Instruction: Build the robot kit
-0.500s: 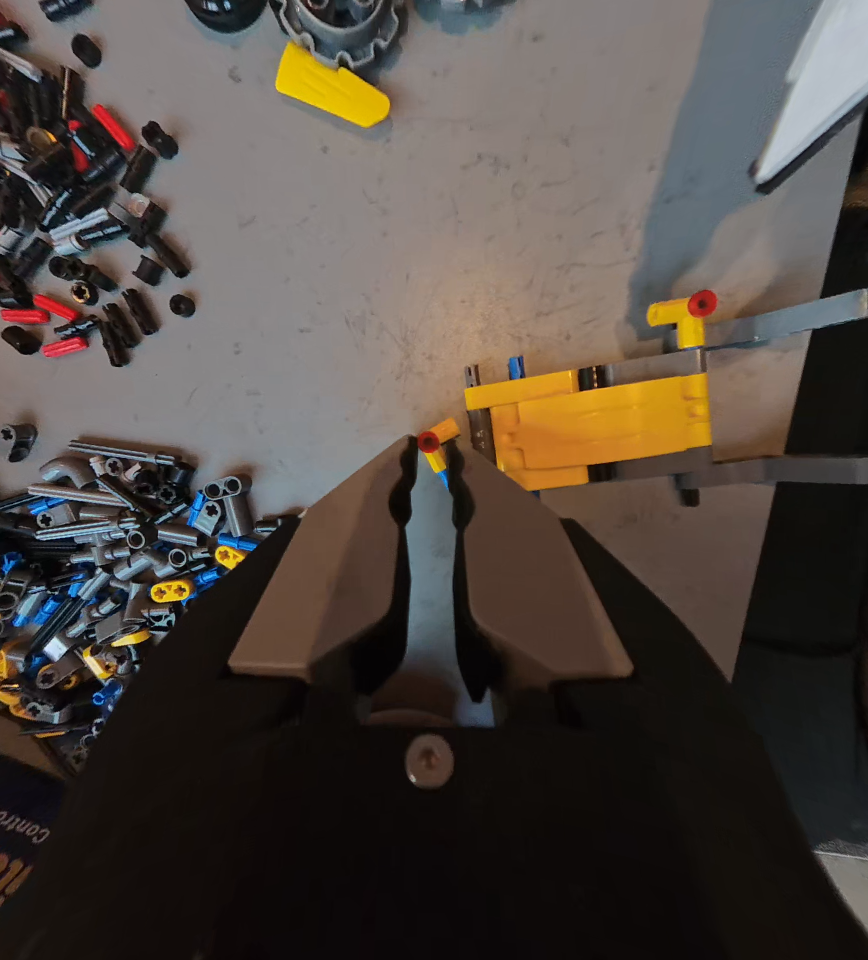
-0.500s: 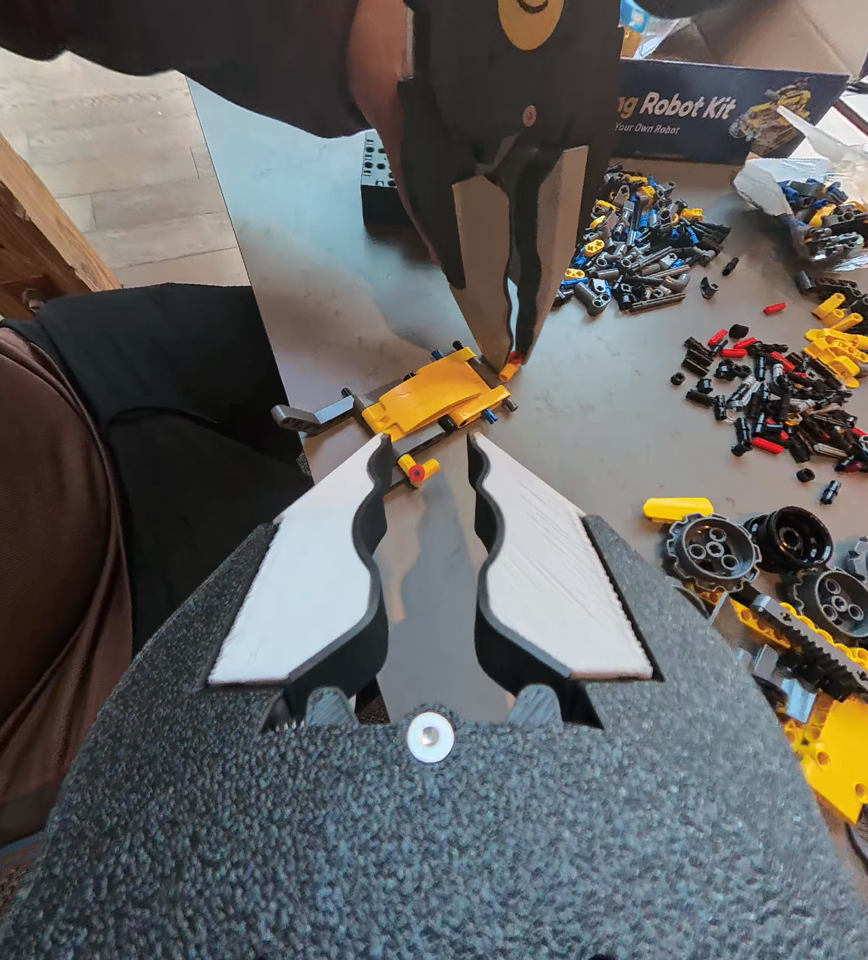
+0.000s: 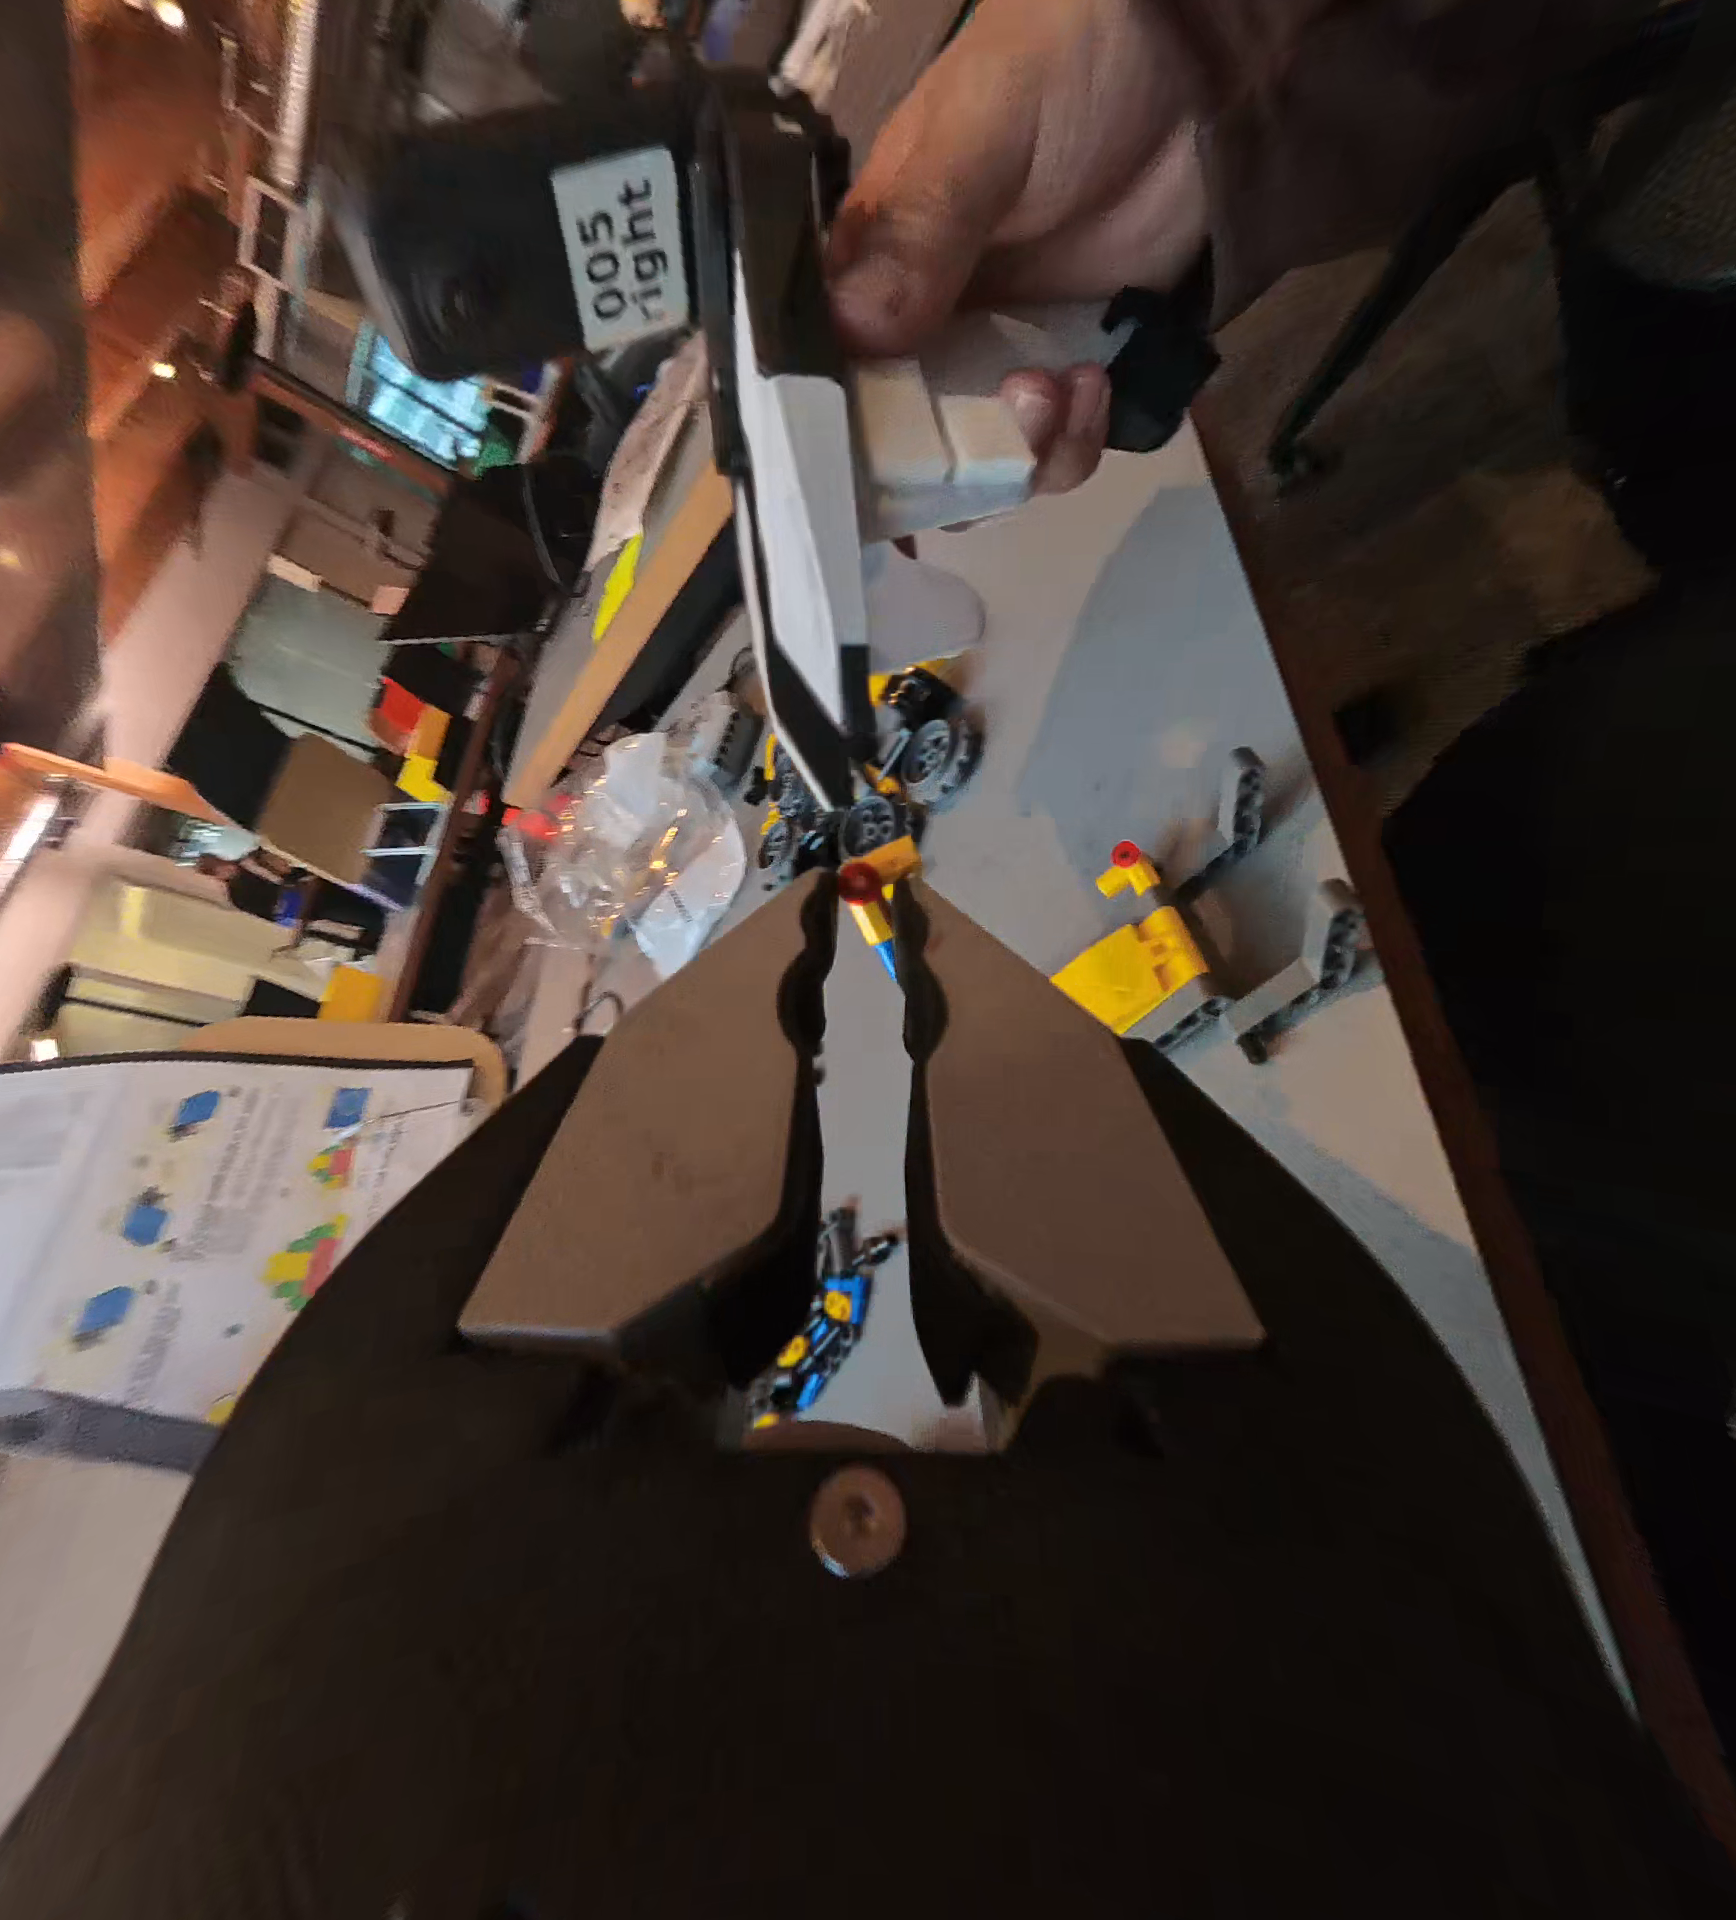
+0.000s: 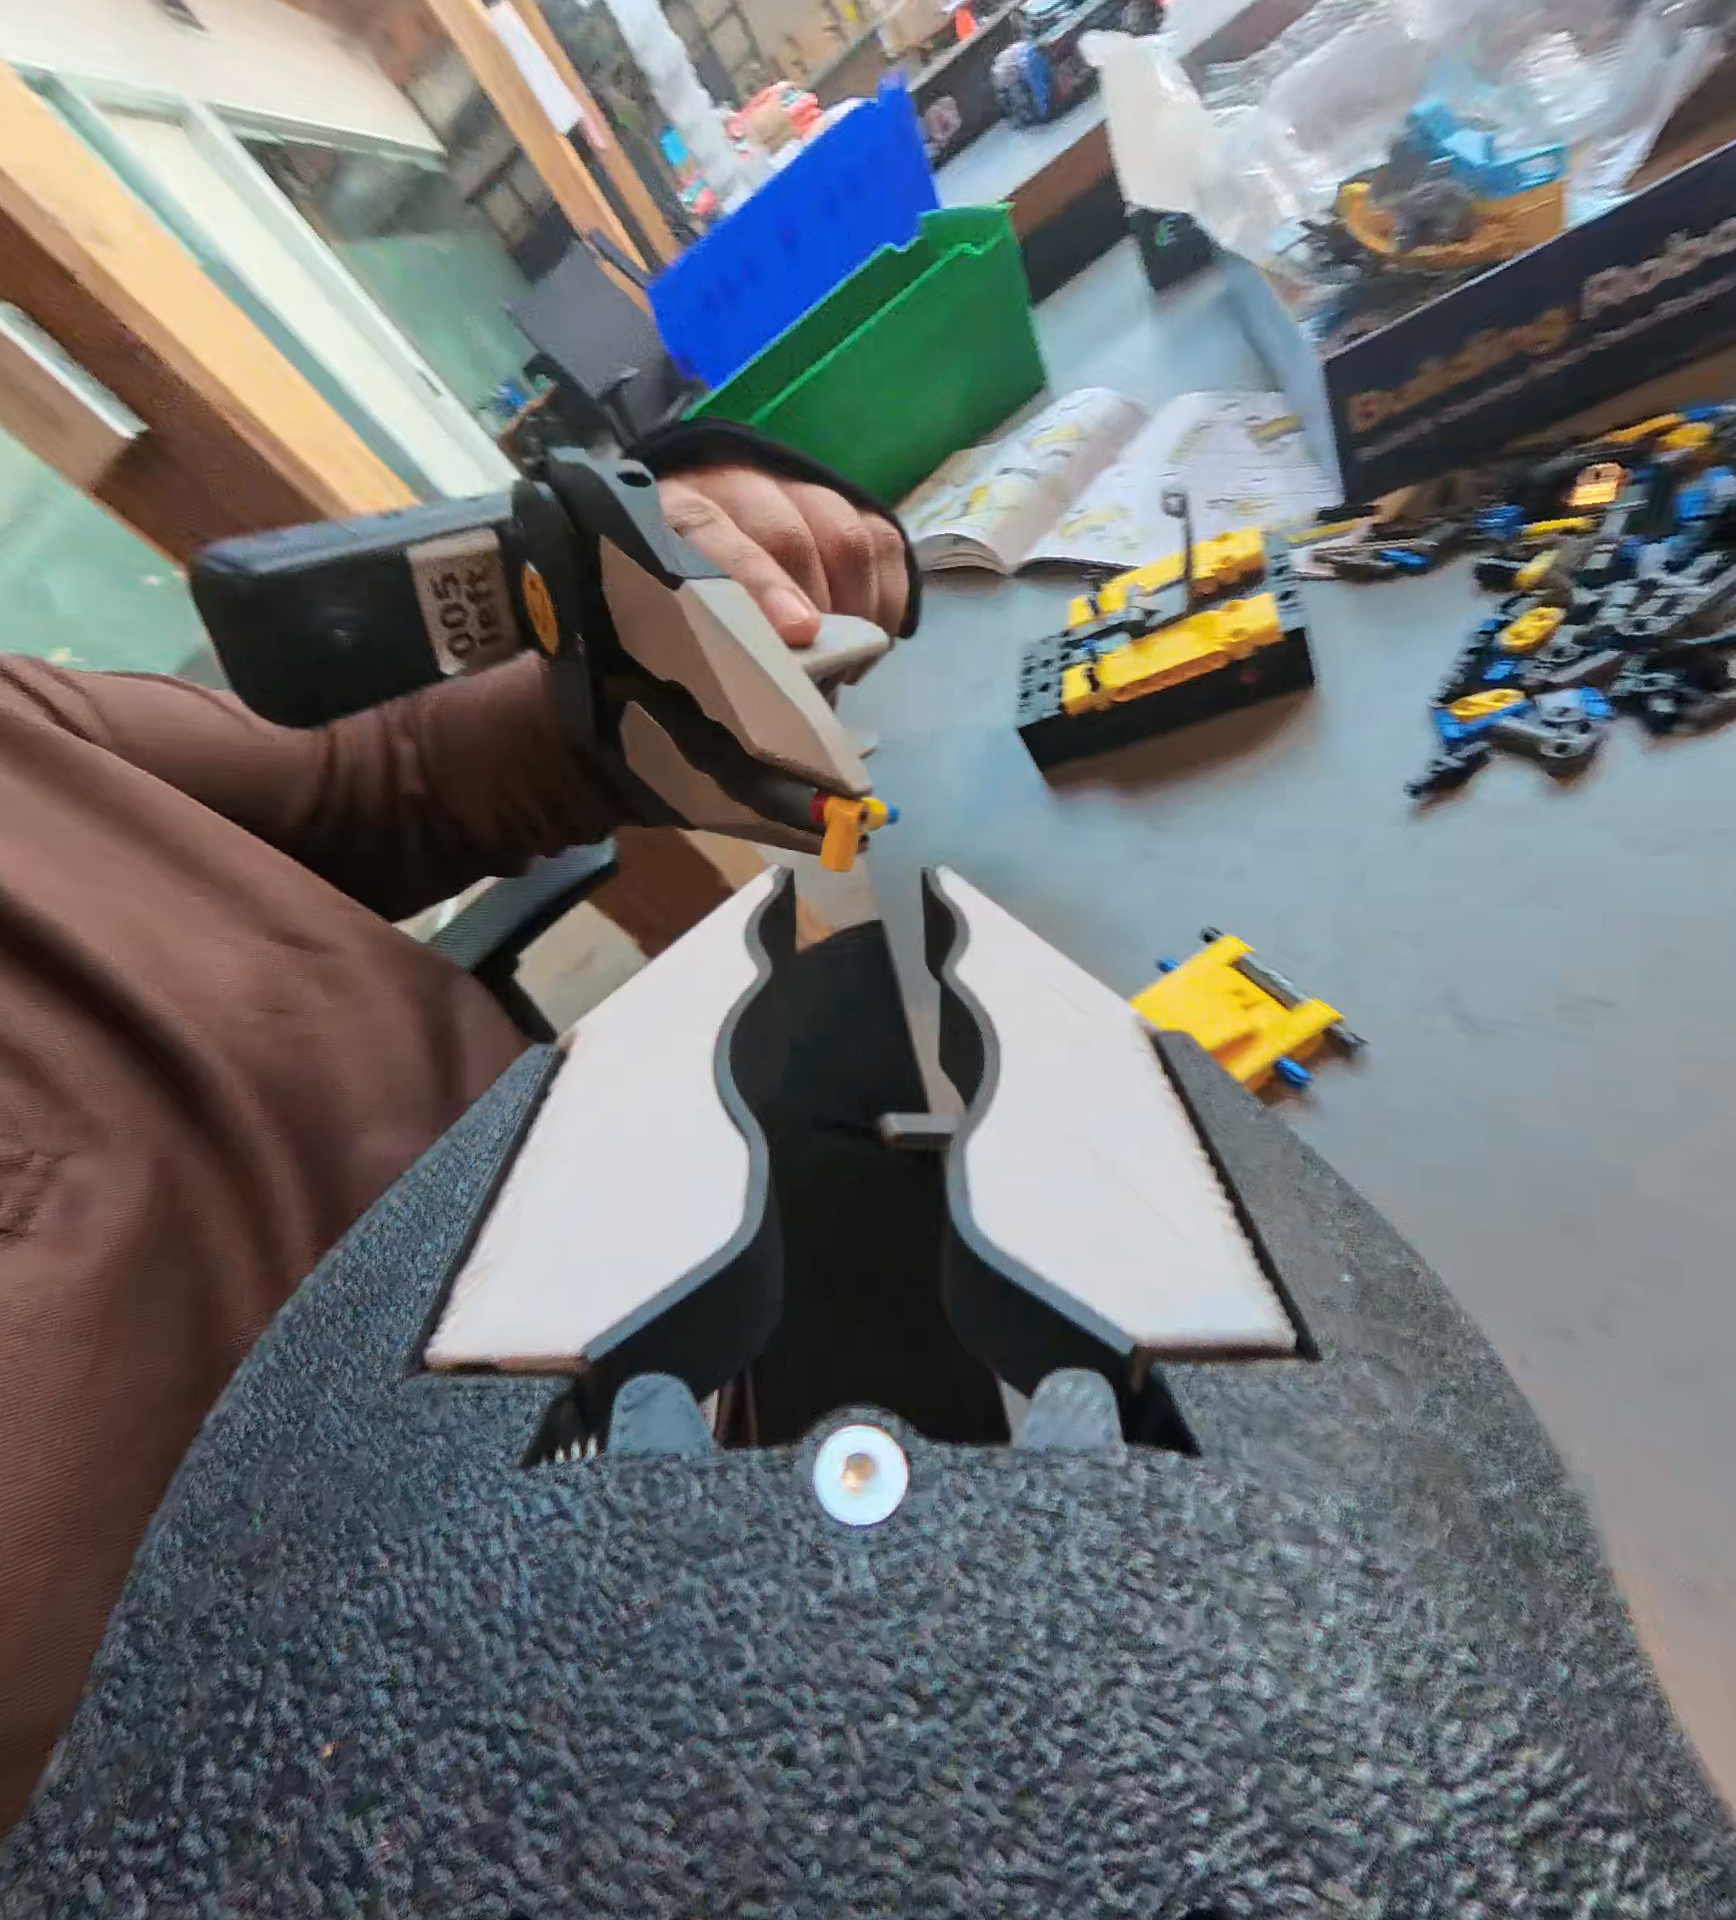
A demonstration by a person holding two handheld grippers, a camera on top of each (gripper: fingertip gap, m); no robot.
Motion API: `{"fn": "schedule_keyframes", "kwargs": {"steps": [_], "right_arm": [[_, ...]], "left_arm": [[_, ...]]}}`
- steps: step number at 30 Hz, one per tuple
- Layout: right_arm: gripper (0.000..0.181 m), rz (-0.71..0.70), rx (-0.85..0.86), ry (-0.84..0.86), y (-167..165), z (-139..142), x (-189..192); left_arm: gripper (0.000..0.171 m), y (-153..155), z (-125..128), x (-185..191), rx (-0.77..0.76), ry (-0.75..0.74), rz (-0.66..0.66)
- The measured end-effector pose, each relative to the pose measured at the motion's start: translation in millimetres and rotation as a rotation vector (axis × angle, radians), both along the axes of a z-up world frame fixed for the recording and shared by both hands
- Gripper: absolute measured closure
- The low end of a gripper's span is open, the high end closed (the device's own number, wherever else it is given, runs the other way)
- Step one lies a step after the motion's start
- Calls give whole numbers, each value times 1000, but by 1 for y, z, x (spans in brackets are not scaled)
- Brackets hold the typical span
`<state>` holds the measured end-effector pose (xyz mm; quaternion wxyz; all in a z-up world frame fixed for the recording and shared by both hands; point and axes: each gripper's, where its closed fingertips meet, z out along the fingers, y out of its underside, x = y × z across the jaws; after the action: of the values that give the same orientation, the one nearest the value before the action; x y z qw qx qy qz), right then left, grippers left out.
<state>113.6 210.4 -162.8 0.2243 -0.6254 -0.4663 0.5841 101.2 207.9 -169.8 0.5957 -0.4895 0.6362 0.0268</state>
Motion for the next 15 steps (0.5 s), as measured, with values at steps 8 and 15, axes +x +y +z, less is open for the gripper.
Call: {"fn": "schedule_keyframes", "kwargs": {"steps": [8, 15], "right_arm": [[158, 95, -29, -65, -35, -9, -37], [171, 123, -40, -47, -48, -8, -56]], "left_arm": [[166, -19, 6, -19, 166, -3, 110], [165, -32, 8, -34, 237, -70, 139]]}}
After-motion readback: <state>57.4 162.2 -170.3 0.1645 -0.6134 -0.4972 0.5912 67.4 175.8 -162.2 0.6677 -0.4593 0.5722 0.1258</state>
